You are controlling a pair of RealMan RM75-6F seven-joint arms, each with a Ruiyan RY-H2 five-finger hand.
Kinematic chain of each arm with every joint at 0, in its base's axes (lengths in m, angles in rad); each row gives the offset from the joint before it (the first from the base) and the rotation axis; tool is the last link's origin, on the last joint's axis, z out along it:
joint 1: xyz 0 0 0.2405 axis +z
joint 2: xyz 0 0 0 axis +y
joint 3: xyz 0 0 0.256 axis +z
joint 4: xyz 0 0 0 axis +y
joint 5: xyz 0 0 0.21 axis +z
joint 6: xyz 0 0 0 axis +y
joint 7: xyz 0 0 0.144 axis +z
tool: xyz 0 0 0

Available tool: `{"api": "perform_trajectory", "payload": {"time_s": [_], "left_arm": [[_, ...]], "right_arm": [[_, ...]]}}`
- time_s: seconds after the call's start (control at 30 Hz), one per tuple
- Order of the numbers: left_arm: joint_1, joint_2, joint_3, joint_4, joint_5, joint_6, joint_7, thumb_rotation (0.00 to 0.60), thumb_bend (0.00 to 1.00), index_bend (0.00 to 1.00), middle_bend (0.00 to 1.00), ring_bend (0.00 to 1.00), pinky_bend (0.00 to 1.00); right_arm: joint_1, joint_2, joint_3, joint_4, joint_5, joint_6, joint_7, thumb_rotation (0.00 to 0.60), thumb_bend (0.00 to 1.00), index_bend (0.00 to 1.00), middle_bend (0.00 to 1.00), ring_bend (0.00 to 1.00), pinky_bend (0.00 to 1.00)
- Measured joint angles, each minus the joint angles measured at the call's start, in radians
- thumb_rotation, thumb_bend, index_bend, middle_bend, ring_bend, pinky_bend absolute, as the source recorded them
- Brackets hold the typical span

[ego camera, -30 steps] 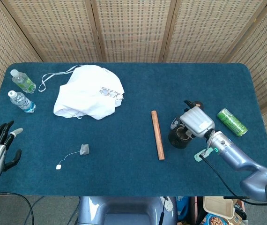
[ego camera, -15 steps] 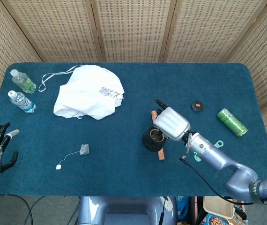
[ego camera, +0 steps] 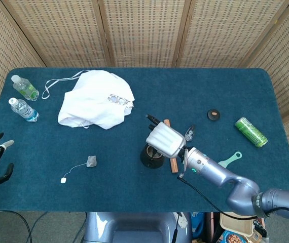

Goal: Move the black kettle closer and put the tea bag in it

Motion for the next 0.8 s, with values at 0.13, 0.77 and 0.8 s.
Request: {"api": "perform_trajectory", "payload": {"time_s": [0.13,0.77,0.8], "left_arm": [[0.001,0.000,0.001,0.005,0.000,-0.001,-0.004,0.600,0.47,0.18,0.05,0.02,0.00],[0.014,-0.009,0.009,0.042,-0.015,-0.011,-0.030,0.600,0.47,0.18,0.05,0.02,0.00],[0.014,-0.009,0.010,0.043,-0.016,-0.011,-0.030,0.600,0.47,0.18,0.05,0.02,0.00]], "right_arm": [[0.011,-0.025,-0.001,0.006,0.003,0.000,-0.012,0.600,0.42,0.86,0.75,0.43,0.14],[0.064,-0.173,-0.008,0.096,0.059,-0.010,-0.081,0.600,0.42,0.86,0.74,0.43,0.14],[0.065,-0.180,-0.008,0.102,0.062,-0.010,-0.083,0.600,0.42,0.86,0.74,0.43,0.14]]}}
